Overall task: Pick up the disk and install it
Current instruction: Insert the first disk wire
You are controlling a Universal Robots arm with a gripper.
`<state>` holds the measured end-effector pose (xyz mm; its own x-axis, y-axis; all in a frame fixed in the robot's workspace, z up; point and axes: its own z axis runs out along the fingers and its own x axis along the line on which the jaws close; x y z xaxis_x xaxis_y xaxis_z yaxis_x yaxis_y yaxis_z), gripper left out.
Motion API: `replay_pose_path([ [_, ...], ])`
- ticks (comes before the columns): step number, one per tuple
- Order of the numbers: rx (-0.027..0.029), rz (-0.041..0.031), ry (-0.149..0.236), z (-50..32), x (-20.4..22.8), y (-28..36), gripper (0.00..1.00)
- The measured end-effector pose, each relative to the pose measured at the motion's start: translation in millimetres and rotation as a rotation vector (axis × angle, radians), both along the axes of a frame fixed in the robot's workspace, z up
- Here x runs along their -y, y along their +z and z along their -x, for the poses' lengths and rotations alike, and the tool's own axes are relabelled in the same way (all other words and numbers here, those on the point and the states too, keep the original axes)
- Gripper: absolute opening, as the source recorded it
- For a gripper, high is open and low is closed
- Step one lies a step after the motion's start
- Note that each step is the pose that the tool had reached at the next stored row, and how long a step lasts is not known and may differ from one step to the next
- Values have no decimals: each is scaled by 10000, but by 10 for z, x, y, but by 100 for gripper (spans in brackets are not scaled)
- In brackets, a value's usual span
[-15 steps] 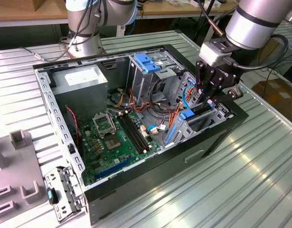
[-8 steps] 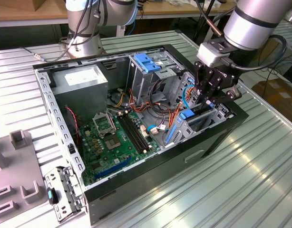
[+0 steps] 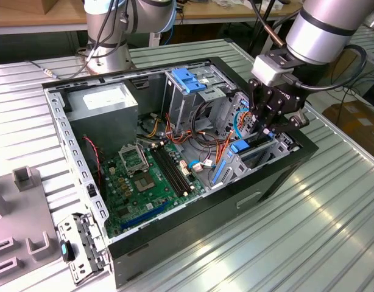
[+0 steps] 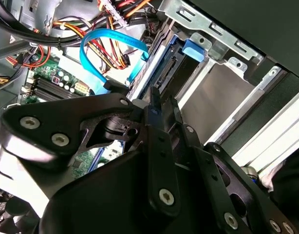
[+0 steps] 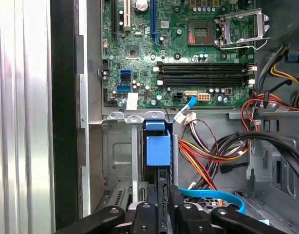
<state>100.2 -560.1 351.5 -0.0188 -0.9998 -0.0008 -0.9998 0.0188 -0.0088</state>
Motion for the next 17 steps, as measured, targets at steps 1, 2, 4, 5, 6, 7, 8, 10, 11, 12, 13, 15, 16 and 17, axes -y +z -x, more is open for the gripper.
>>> replay_pose_path([
  [1,0,0,0,1,0,0,24],
  [2,0,0,0,3,0,0,24],
  [4,0,0,0,8,0,0,24],
  [5,0,-1,0,9,0,0,24],
  [6,0,1,0,11,0,0,24],
  [7,0,0,0,12,0,0,24],
  [8,0,0,0,15,0,0,24],
  [10,0,0,0,17,0,0,24],
  [11,0,0,0,19,0,0,24],
  [12,0,0,0,19,0,0,24],
  [13,0,0,-1,19,0,0,24],
  [15,-2,-31,86,8,1,3,24],
  [16,-15,-77,122,-24,1,4,24],
  [17,-21,-121,179,-35,2,17,24],
])
